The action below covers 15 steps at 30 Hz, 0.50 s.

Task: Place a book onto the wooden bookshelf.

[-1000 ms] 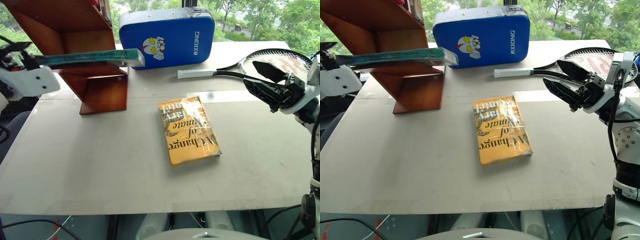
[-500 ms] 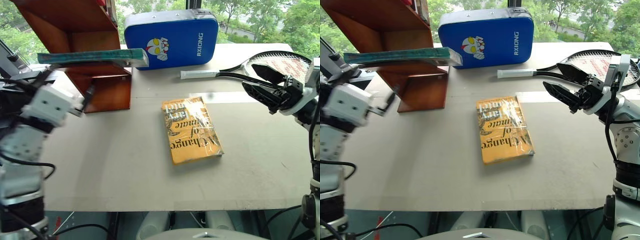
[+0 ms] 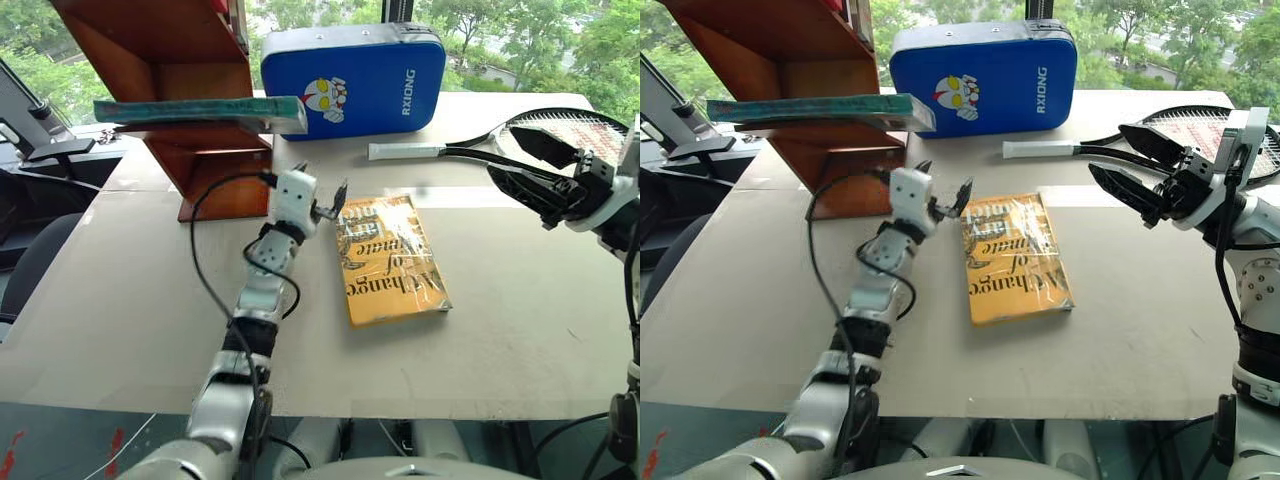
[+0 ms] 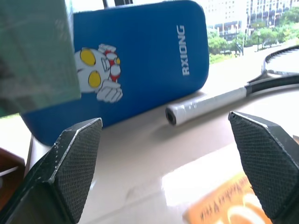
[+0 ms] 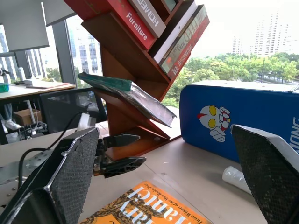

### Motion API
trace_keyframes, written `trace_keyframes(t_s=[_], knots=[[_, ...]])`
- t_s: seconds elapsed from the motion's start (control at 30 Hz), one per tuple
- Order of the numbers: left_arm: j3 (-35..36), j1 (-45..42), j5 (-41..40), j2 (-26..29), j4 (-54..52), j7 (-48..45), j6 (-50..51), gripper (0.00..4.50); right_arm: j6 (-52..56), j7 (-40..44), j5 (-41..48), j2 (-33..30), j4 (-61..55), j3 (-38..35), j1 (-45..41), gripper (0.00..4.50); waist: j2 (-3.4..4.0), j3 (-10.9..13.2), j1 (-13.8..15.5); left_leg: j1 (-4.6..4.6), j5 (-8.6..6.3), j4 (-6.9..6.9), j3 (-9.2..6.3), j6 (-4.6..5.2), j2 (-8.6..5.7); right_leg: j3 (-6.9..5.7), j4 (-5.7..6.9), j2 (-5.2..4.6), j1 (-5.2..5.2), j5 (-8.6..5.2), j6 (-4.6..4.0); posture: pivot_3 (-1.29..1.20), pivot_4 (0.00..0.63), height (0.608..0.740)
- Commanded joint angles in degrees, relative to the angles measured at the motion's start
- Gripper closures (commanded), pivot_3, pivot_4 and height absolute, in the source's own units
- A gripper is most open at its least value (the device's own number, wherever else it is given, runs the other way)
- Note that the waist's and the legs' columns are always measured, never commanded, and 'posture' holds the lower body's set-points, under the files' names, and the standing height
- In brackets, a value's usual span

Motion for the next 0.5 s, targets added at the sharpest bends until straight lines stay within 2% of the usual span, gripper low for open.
trace_keyframes(t_s=[0.03,0.17,0.33,0.37,0.5], knots=[[-0.10,-9.26,1.17,-1.69,13.02,2.87,-9.76,0.04,-0.69,-0.84,0.87,-1.22,-2.71,-2.56,0.47,0.00,-0.01,-0.01,-0.22,0.00,-0.03,0.01,0.06,0.05,-0.01,0.02,-0.01,-0.02,0.00,0.00,0.01,0.00,0.150,0.740],[0.11,-15.52,2.29,-1.89,22.30,5.34,-15.70,0.04,-0.38,-1.55,1.43,-1.59,-3.71,-3.44,0.75,0.00,-0.01,-0.01,-0.62,-0.07,-0.04,-0.04,0.19,0.07,0.01,0.03,-0.08,-0.03,-0.15,0.00,0.02,0.00,0.150,0.740],[1.06,-16.98,3.15,-1.12,25.22,11.16,-20.34,0.04,-0.07,-2.27,2.17,-1.85,-4.77,-4.09,1.71,0.00,-0.03,0.01,-0.51,-0.13,-0.04,-0.09,0.31,0.07,0.04,0.09,0.07,-0.03,-0.34,0.00,0.01,0.00,0.150,0.740],[0.91,-16.73,3.38,-1.13,25.12,12.03,-20.82,0.54,-0.01,-2.44,2.32,-1.90,-4.82,-4.12,1.84,0.00,-0.03,0.01,-0.41,-0.15,-0.04,-0.07,0.32,0.07,0.03,0.11,0.10,-0.04,-0.37,0.00,0.02,0.00,0.150,0.740],[0.46,-15.87,4.69,-1.27,24.62,15.88,-21.75,2.06,-0.05,-2.55,2.62,-2.00,-4.71,-3.88,2.20,0.00,-0.03,0.01,-0.22,-0.15,-0.04,-0.03,0.32,0.07,0.01,0.11,0.13,-0.05,-0.36,0.03,0.06,0.00,0.150,0.740]])
